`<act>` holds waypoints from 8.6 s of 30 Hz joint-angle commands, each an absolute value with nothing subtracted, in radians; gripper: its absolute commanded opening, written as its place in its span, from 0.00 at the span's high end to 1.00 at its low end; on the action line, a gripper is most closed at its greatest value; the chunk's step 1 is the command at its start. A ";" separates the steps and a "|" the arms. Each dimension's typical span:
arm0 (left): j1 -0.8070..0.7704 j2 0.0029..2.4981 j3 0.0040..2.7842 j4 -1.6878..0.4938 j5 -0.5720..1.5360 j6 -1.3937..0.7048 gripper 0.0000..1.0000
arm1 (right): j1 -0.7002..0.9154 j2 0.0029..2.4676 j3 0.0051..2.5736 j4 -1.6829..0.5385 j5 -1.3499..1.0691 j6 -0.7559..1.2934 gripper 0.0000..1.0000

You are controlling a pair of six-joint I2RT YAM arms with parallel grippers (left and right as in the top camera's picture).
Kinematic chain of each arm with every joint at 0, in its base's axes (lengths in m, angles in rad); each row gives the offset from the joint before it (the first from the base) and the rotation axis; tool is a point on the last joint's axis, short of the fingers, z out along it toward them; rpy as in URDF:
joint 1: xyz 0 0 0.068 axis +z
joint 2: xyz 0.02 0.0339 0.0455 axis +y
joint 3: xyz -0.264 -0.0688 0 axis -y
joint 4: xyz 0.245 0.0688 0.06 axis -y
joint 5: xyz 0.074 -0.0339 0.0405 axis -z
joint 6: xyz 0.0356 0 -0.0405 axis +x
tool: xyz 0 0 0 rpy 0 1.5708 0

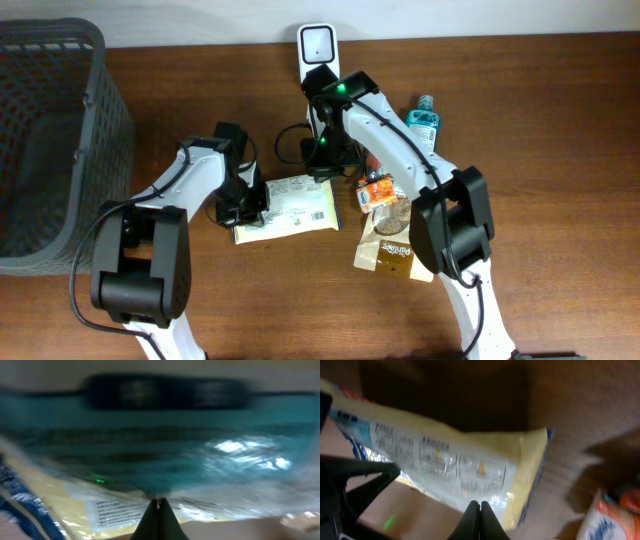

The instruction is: Scan the item barcode

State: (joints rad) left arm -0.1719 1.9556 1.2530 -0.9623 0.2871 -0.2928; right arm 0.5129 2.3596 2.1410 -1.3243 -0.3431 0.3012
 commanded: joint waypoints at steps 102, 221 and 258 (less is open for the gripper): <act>-0.030 1.891 1.388 -0.997 0.229 -0.306 1.00 | 0.469 2.442 2.316 -1.373 -0.548 0.245 0.96; -0.015 1.887 1.458 -1.139 0.059 -0.287 0.01 | 0.478 2.443 2.097 -1.225 -0.280 0.041 0.01; -0.015 1.887 1.458 -1.139 0.059 -0.287 0.01 | 0.351 2.441 2.220 -1.272 -0.184 0.224 0.96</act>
